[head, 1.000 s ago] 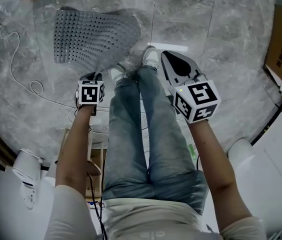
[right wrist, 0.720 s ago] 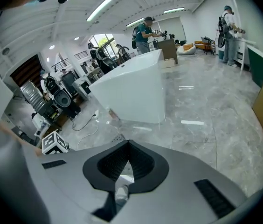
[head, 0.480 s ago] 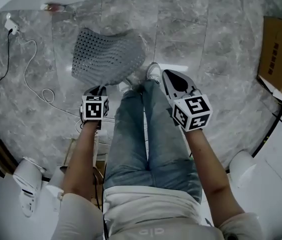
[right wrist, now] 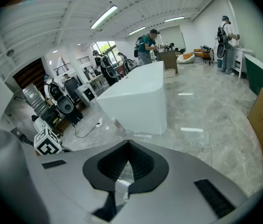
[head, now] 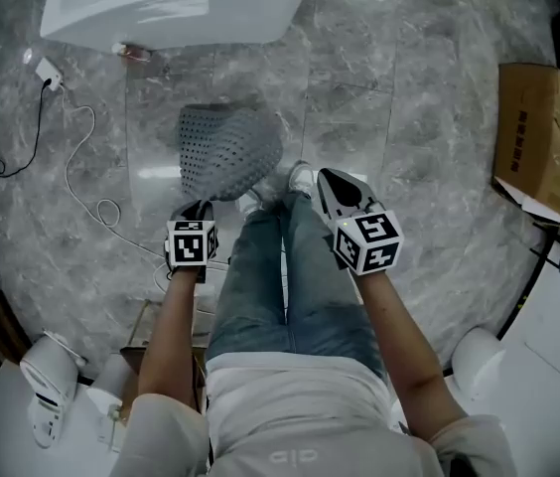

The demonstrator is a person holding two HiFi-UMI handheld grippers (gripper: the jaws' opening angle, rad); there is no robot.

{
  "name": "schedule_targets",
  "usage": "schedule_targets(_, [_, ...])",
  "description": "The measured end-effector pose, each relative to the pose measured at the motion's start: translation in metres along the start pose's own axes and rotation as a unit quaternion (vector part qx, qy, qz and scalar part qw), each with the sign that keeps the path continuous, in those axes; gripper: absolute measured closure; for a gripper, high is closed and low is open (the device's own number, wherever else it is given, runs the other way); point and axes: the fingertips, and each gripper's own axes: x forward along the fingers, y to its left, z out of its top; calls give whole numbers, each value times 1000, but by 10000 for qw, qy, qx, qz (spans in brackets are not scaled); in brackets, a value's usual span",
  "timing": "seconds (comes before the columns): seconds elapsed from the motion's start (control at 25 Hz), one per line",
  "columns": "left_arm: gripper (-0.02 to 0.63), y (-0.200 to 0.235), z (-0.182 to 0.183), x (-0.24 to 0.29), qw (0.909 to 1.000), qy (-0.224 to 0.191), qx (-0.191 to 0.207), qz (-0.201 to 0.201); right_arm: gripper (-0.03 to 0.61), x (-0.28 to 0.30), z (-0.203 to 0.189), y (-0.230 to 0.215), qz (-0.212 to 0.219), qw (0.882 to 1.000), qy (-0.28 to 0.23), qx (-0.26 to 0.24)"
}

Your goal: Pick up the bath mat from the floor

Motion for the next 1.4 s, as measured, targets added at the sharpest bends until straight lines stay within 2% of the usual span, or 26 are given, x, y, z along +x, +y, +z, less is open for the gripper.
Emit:
schedule_targets(0.24, [557,-10,17,-54,9996,-245,123,108,552,-26,32,19,29,9997,-127,-210])
schedule_targets(0.44, [556,-6,30,-105,9987,-423,-263,146,552,-51,57,42,119,9989,-205,-404])
schedule_targets(0.8, [555,-17,57,-189,9949,-897,-455,32,552,-94,103,75,275,9955,-506,-752])
schedule_targets(1.12, [555,-45,80,-264,9903,-1367,-255,42,552,-130,135,103,455,9910,-724,-1027])
schedule_targets(1.4, [555,-45,123,-342,9795,-1996,-42,282,552,-161,184,138,734,9829,-1090,-1289])
